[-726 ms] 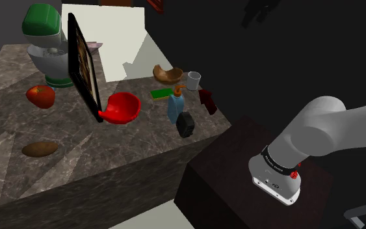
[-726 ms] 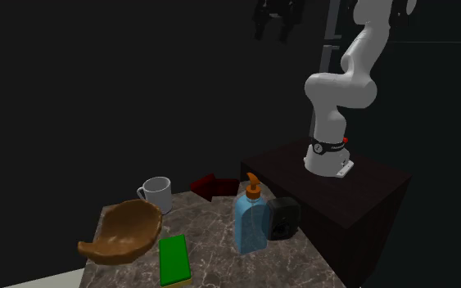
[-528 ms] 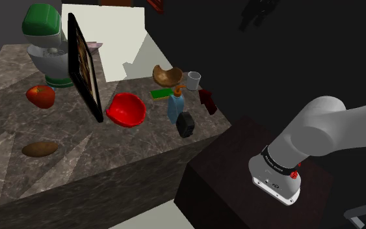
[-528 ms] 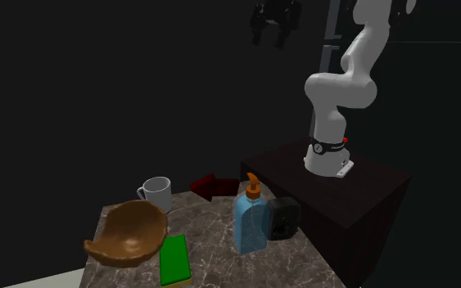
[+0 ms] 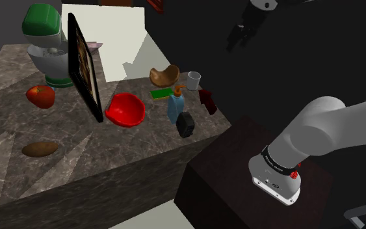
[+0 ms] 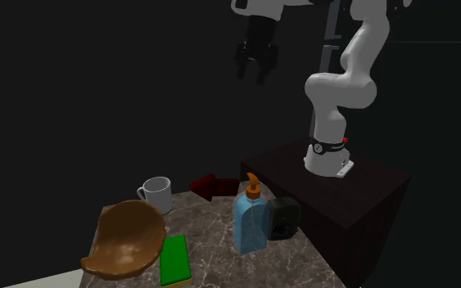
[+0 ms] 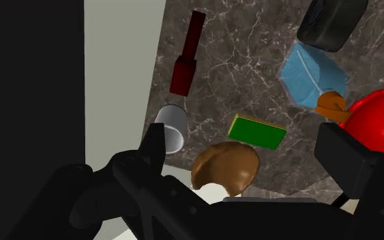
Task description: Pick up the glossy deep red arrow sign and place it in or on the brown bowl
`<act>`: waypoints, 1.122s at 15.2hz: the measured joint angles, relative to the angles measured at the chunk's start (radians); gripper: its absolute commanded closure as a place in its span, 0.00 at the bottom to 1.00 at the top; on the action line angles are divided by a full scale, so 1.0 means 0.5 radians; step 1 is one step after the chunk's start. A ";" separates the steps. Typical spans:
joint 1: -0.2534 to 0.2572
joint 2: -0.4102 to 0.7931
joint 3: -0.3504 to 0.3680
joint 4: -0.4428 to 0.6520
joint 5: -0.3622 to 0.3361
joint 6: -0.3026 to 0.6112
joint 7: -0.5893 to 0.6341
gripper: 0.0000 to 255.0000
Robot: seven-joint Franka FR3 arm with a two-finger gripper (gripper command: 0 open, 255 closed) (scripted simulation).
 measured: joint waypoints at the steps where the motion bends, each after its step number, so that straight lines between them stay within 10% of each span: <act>1: -0.001 0.051 -0.010 -0.020 -0.003 0.063 0.001 0.00; 17: -0.027 0.990 -0.223 -0.285 -0.013 1.126 -0.090 0.00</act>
